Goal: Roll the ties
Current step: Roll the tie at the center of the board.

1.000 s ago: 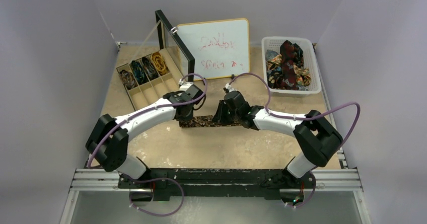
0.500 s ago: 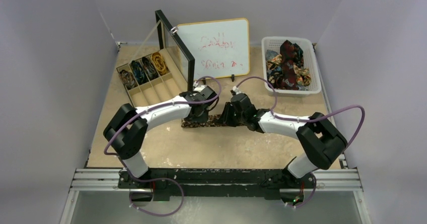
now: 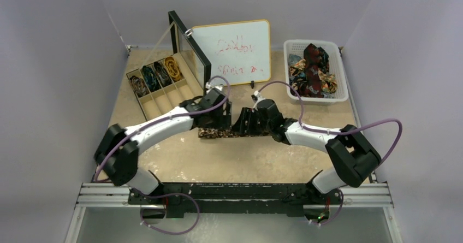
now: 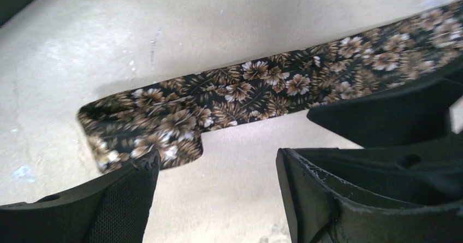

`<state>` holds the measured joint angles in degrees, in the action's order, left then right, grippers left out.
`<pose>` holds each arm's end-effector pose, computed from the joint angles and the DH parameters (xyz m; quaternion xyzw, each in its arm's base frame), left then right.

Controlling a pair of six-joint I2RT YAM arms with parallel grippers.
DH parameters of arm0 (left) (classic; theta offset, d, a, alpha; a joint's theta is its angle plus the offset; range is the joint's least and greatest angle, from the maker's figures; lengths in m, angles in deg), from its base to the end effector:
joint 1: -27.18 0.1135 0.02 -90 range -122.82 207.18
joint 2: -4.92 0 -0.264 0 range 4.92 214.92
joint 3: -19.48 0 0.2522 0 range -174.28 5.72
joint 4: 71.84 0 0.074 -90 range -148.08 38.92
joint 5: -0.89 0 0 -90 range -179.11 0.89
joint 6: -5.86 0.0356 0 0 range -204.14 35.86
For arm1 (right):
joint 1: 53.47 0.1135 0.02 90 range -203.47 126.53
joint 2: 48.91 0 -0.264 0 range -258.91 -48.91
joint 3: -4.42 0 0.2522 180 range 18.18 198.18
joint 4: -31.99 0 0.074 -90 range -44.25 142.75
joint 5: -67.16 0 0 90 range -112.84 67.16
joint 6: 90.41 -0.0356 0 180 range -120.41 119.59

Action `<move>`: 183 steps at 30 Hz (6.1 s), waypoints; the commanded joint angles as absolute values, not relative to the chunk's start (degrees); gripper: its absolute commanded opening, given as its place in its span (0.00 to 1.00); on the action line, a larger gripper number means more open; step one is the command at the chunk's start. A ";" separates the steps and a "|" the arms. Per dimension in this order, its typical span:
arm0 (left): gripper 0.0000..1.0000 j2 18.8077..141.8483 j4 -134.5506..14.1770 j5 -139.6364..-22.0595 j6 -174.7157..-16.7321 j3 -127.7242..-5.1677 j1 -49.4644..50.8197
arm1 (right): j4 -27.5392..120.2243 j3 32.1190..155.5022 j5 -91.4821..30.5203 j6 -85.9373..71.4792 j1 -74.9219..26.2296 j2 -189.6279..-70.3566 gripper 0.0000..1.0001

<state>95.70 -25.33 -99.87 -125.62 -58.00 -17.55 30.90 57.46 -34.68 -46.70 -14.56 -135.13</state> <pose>0.2347 -0.2232 0.2253 0.0029 0.9615 -0.1111 0.2512 0.2334 0.1978 0.1811 0.0062 0.8717 0.3924 0.2934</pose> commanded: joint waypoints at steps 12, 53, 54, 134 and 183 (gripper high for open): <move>0.82 64.95 -30.69 -84.00 -127.75 -35.61 2.30 | 11.00 63.13 -45.88 -1.54 -8.63 -136.77 0.99; 0.76 58.77 -33.63 -68.17 -125.88 -26.51 16.54 | 34.71 77.55 -55.69 22.85 -4.86 -160.36 0.66; 0.76 58.82 -33.87 -67.93 -126.01 -26.27 16.54 | 34.41 76.98 -55.83 22.66 -4.74 -160.05 0.65; 0.74 63.90 -47.67 -59.11 -129.80 -17.68 16.54 | 24.36 65.87 -42.11 -52.12 -8.84 -149.15 0.39; 0.55 86.24 -81.70 -45.26 -124.32 -11.94 16.54 | 26.70 67.94 -46.34 -51.47 -10.67 -157.74 0.15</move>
